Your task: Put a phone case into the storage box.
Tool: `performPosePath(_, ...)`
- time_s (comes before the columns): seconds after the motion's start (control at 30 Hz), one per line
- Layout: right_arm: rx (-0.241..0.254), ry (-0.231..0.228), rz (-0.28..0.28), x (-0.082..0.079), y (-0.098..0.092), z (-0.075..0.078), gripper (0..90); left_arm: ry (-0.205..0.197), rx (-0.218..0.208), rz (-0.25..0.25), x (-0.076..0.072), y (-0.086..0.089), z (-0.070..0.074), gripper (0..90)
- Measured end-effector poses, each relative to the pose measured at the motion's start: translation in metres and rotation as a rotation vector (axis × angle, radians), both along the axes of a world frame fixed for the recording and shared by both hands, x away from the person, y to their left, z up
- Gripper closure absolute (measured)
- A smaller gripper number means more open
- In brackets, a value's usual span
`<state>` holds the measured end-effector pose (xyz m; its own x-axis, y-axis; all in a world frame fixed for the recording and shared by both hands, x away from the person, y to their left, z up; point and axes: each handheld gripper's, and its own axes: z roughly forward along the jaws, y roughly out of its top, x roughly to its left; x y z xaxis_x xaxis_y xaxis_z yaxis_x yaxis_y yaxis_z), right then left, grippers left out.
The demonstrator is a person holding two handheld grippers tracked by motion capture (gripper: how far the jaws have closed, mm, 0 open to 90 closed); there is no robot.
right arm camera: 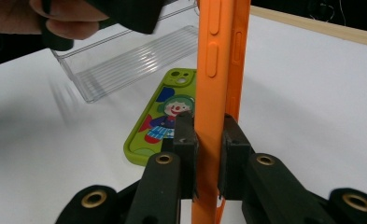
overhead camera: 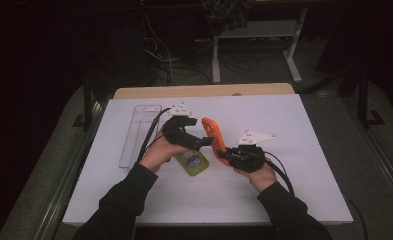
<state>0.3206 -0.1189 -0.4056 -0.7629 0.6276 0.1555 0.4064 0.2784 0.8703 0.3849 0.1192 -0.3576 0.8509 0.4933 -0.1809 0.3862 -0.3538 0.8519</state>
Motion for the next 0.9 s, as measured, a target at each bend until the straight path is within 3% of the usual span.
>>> performPosePath(0.1, 0.001, -0.011, 0.007, -0.001, 0.004, 0.000, 78.7, 0.007, -0.015, -0.005, -0.001, -0.002, -0.002, 0.0)
performPosePath(0.13, 0.001, -0.010, 0.009, -0.001, 0.005, -0.001, 78.7, -0.010, -0.014, -0.018, 0.001, -0.002, -0.003, 0.0)
performPosePath(0.4, 0.006, -0.002, 0.016, -0.002, 0.012, -0.002, 78.7, 0.018, -0.041, -0.017, -0.001, -0.006, -0.010, 0.0)
performPosePath(0.6, 0.019, 0.004, 0.023, -0.002, 0.017, -0.003, 78.7, 0.000, -0.040, -0.029, -0.001, -0.007, -0.011, 0.0)
performPosePath(0.67, 0.020, 0.003, 0.022, -0.003, 0.018, -0.003, 78.7, 0.005, -0.061, -0.017, -0.001, -0.007, -0.011, 0.0)
performPosePath(0.9, -0.011, 0.011, 0.026, -0.001, 0.020, -0.007, 78.6, 0.033, -0.072, -0.019, -0.002, -0.007, -0.010, 1.0)
